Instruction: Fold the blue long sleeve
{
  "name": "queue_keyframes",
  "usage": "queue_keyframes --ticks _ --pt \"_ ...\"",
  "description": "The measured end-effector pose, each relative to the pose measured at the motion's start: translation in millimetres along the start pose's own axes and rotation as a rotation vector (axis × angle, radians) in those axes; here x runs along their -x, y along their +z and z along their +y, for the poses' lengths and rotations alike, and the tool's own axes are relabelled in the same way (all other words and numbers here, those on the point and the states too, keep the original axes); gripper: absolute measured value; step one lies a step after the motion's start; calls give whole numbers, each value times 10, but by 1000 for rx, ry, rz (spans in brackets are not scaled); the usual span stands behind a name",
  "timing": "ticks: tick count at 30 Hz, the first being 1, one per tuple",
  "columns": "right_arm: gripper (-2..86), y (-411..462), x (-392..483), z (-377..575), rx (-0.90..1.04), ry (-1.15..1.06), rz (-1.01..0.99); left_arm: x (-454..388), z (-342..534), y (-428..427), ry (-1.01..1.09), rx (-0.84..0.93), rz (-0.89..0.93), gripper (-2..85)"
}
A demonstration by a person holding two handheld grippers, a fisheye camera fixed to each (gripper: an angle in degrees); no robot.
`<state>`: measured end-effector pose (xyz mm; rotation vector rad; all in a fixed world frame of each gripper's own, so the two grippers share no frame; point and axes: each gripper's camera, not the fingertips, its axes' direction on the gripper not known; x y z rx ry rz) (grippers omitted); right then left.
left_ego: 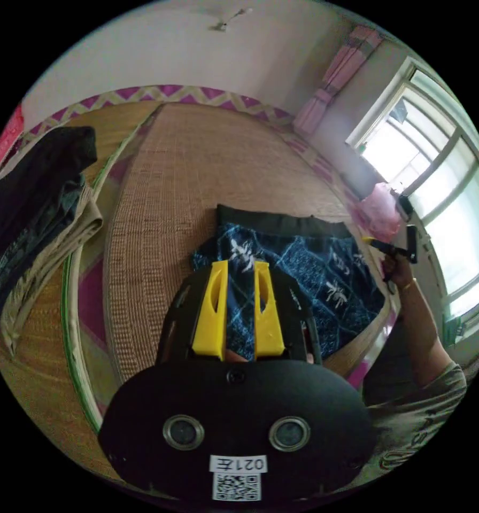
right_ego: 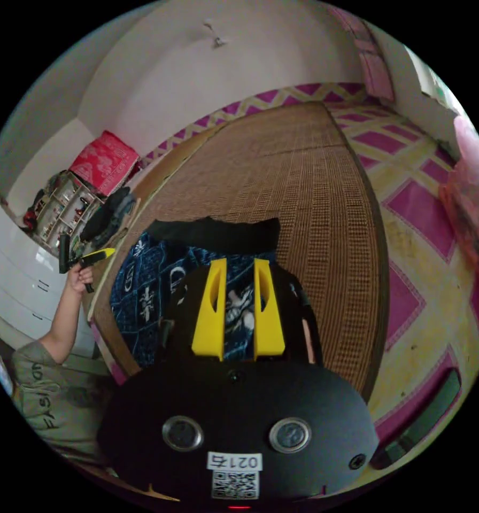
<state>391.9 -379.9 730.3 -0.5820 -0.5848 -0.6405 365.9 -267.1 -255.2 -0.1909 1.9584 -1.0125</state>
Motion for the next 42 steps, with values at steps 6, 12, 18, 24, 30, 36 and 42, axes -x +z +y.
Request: queue_keyframes --ticks 6,12,18,24,30,36,42 --pt "95 438 -642 -471 121 58 -28 511 -645 507 -1 101 -72 91" --pt "119 756 -916 -516 274 -90 -114 1023 -817 896 69 166 166 122" --pt "90 1198 -912 -843 423 -191 -257 1185 -1094 1063 150 218 202 92" --pt "15 1528 -927 -1142 516 -156 -221 1155 -1430 1262 246 340 166 13" --pt "1 1280 -954 -1464 414 -146 -189 1302 -1704 974 224 226 125 -2" --pt "9 964 -811 -2087 235 -161 -95 1405 -2266 515 203 35 11 12" --pt "52 1443 -935 -2327 212 -110 84 1817 -2521 943 85 92 -120 14"
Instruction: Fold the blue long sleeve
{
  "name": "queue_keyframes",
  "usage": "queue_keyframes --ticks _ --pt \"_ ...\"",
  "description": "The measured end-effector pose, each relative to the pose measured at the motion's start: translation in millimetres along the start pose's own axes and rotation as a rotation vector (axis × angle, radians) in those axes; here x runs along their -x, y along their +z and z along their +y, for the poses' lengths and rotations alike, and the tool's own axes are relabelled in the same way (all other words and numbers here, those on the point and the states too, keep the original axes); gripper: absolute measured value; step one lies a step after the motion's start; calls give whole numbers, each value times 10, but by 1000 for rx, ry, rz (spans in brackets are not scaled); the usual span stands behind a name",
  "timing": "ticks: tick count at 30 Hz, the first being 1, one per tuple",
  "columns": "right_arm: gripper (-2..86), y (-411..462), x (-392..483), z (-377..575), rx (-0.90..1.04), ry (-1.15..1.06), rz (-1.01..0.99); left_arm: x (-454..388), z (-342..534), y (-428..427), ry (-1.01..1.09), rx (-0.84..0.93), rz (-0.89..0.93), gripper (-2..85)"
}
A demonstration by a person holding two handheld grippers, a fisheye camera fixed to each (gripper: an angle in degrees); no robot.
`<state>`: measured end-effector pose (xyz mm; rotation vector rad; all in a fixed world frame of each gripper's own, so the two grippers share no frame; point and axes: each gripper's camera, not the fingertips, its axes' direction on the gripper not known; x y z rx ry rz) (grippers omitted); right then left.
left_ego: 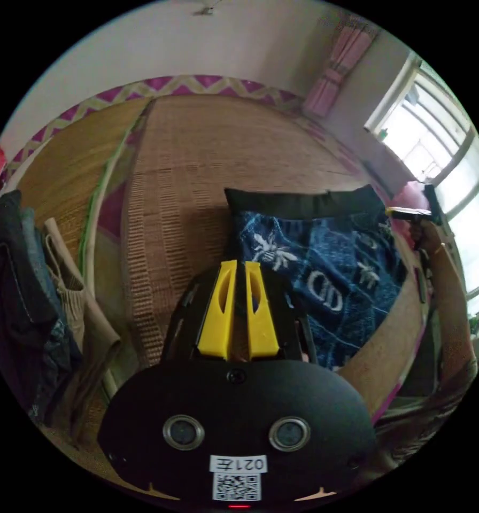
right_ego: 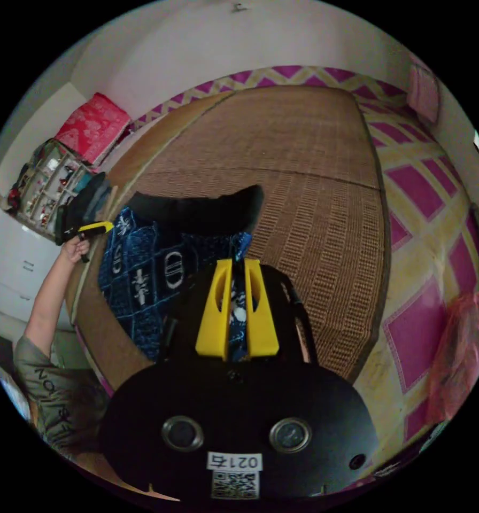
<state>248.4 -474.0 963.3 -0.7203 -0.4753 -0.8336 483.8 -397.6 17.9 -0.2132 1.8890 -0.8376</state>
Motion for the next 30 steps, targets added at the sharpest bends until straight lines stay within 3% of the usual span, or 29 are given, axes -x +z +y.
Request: queue_keyframes --ticks 2,4,8,12,18,23,26,30 --pt "68 19 -163 43 -69 49 -23 206 50 -135 -86 -100 -49 19" --pt "76 -62 -336 88 -133 91 -96 425 94 -316 -168 -196 57 33" --pt "107 22 -639 48 -107 150 -162 508 -79 -210 -121 -81 313 126" --pt "106 236 -757 -36 -73 189 -191 372 -208 -30 -105 -9 305 146" --pt "35 280 -746 -5 -101 163 -241 317 -178 2 -186 -1 286 27" --pt "18 -607 -462 577 -409 -22 -510 -128 500 -1025 49 -335 303 -2" --pt "14 -1134 -110 1226 -447 -183 -607 -393 1290 -1742 188 -498 379 -5" --pt "11 -1598 352 2230 -434 -301 -644 -893 2398 -2417 399 -573 384 -7"
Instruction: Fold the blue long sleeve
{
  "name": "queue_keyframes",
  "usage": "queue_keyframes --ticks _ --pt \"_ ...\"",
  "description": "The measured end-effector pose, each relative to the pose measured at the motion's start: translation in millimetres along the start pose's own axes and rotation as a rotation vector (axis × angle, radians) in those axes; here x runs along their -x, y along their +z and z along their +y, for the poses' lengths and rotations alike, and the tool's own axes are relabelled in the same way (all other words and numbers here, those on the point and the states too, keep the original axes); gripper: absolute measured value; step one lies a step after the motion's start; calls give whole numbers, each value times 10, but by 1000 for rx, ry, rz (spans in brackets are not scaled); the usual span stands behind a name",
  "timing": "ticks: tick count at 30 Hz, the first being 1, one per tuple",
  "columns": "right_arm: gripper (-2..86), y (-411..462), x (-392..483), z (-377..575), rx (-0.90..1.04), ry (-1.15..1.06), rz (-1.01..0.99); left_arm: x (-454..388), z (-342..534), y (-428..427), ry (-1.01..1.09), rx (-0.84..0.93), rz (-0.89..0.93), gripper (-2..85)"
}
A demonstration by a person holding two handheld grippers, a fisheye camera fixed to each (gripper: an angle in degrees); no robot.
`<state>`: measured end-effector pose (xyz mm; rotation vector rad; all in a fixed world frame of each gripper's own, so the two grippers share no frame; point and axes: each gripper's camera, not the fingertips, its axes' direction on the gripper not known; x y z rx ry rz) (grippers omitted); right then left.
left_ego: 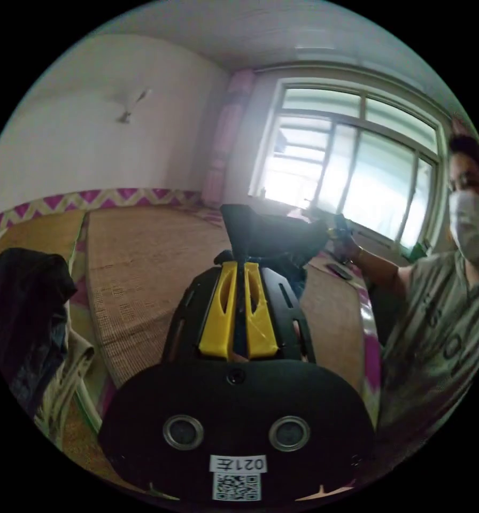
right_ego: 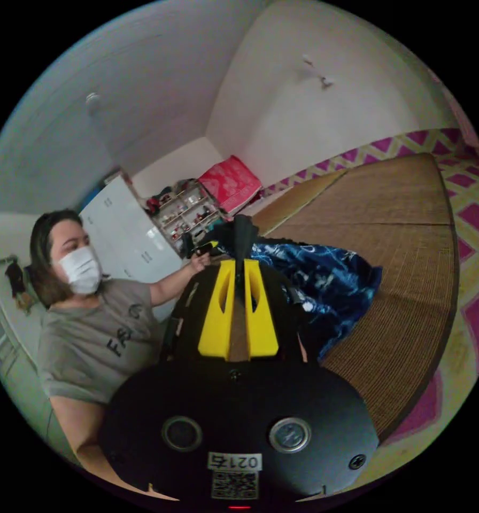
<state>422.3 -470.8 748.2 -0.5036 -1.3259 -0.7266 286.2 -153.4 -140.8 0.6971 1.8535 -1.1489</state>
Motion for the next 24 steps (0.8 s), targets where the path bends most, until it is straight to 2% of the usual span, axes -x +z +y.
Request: queue_keyframes --ticks 2,5,10,13,15,18,20,21,22,24 --pt "10 -161 594 528 9 -49 -32 -656 341 -400 54 20 52 -8" --pt "10 -185 1092 1229 59 -42 -19 -1238 841 -748 11 60 72 -8" --pt "12 192 1393 2180 163 49 32 -1790 1526 -782 -107 163 15 -9" --pt "15 416 1473 2500 156 97 17 -2083 1752 -869 -156 148 15 -9" --pt "19 425 1539 2580 116 110 24 -2232 1840 -989 -174 142 11 -9" --pt "32 473 1613 2564 169 122 106 -2422 2014 -1066 -196 284 65 -9" --pt "49 564 1688 2398 332 105 168 -2566 2130 -1023 -215 509 94 -9" --pt "53 562 1717 2335 361 94 186 -2589 2156 -1033 -223 547 62 -9" --pt "60 511 1797 2183 372 64 222 -2619 2181 -1096 -239 577 -8 -8" --pt "65 391 1930 1887 310 -1 258 -2662 2120 -1259 -253 483 -39 -6"
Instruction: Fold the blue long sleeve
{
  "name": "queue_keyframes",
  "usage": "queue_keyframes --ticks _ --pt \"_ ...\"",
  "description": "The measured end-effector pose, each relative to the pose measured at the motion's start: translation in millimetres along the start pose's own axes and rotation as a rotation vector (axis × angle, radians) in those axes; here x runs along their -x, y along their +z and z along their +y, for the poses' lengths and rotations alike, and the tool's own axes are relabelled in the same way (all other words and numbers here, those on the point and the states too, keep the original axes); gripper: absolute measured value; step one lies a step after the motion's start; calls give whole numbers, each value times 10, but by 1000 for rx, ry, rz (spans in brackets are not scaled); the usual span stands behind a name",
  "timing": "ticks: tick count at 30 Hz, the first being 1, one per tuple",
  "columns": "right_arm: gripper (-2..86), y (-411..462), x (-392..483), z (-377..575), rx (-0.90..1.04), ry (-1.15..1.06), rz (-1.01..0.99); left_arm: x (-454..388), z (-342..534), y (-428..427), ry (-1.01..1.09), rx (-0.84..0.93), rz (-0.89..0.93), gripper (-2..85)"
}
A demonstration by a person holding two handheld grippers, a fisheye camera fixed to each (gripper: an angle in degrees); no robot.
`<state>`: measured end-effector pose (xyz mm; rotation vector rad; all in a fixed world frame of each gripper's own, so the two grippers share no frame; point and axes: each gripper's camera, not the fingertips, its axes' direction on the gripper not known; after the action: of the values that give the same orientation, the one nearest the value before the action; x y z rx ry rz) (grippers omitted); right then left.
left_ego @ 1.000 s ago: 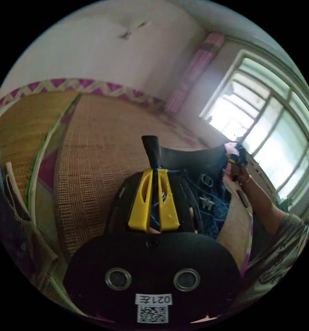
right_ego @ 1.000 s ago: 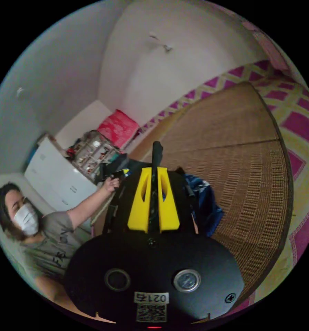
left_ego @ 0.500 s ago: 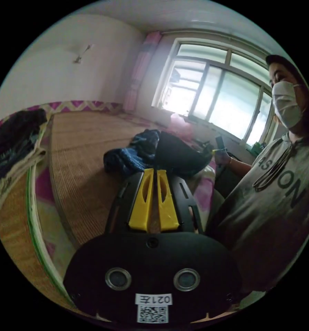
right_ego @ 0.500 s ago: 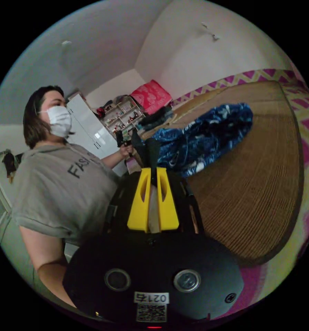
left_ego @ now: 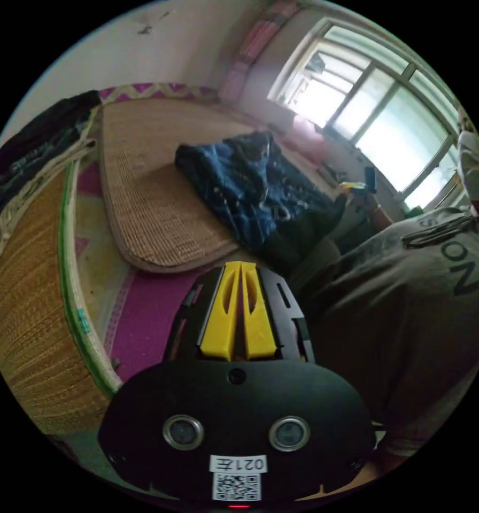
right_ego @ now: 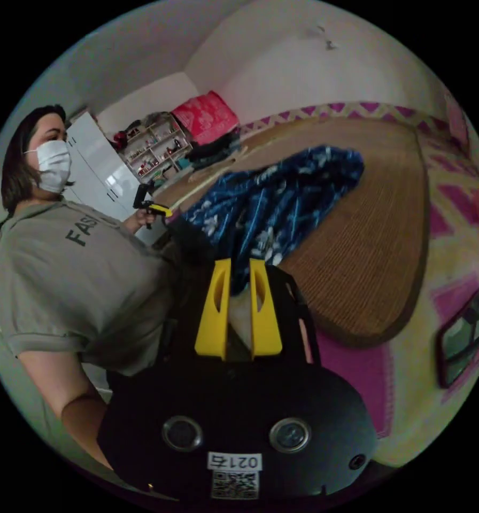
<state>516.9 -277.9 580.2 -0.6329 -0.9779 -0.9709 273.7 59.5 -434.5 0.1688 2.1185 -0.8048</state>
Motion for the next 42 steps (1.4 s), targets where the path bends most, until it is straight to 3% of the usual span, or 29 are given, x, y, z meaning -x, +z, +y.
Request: queue_keyframes --ticks 2,4,11,19,24,30,38,42 --pt "76 -59 159 -495 -61 -115 94 -98 -160 -98 16 -138 -8 2" --pt "92 192 236 -1002 -30 -205 153 -209 -416 38 70 -165 -62 31" --pt "138 1445 -11 -2729 74 -402 335 -453 -1410 1146 197 -24 -94 112" --pt "139 2278 -635 -3849 321 -425 170 -794 -1545 1825 222 87 -104 150" --pt "139 2851 -858 -4539 388 -438 75 -914 -1458 2117 193 98 -142 141" --pt "119 3661 -1109 -5066 642 -437 63 -937 -1492 2403 178 107 -236 100" --pt "2 3811 -800 -5221 691 -606 126 -853 -1542 2575 164 72 -247 15" --pt "-5 3354 -601 -5311 549 -641 124 -735 -1768 2290 151 17 -188 2"
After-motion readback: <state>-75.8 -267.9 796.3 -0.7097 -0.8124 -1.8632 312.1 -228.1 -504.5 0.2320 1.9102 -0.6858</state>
